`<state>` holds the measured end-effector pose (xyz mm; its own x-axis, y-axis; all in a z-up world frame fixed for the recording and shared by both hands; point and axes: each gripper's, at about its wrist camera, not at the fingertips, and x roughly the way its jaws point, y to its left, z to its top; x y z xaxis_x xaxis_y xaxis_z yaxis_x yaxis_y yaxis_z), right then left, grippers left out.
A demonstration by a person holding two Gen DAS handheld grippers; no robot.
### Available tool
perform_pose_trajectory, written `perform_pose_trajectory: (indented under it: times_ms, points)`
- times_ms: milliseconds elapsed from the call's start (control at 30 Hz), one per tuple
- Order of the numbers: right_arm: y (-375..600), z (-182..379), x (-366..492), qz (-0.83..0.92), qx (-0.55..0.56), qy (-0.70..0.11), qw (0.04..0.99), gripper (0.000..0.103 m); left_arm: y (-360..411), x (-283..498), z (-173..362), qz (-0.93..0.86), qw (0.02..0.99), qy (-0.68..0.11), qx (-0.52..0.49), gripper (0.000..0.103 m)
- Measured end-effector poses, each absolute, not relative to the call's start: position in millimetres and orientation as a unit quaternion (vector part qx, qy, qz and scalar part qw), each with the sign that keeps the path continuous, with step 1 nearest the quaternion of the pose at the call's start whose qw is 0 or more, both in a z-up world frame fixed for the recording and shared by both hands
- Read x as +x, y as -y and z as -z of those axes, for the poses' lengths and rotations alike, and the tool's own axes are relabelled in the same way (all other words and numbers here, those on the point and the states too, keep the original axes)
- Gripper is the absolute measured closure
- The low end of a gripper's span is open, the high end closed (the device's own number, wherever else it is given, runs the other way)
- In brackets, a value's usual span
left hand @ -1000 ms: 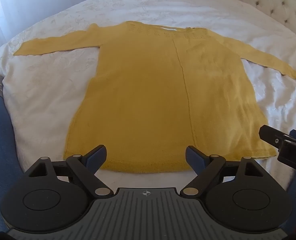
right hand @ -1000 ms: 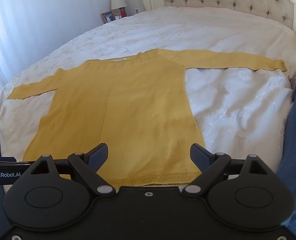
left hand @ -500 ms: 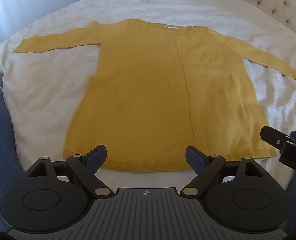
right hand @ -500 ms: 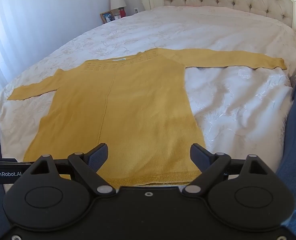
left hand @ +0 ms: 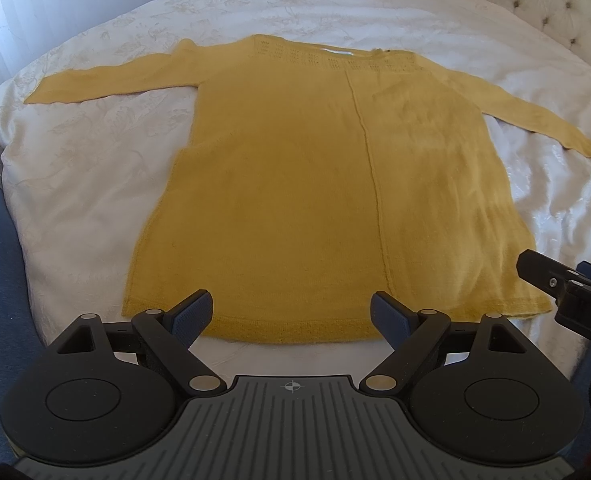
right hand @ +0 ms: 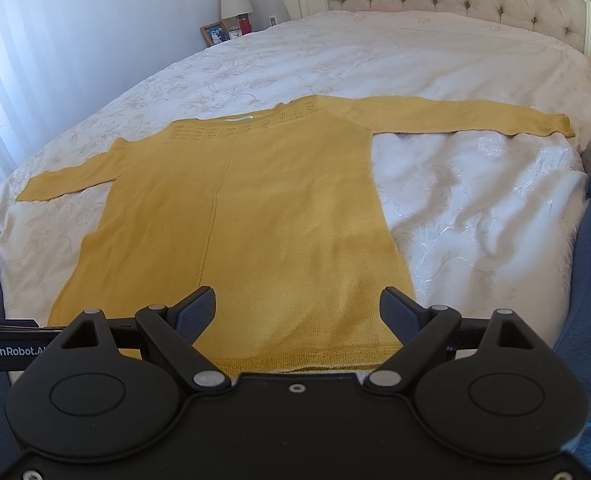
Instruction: Fold small clothes
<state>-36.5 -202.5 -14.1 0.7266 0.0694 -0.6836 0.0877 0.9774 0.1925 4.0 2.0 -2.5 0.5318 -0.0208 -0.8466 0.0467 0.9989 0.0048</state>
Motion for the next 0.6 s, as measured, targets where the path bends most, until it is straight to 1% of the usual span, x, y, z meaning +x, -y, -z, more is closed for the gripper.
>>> perform_pose_trajectory:
  times_ms: [600]
  points:
    - [203.4, 16.8, -29.4, 0.0, 0.12, -0.371, 0.921, 0.013, -0.9, 9.8, 4.9, 0.019, 0.874, -0.486, 0.014, 0.017]
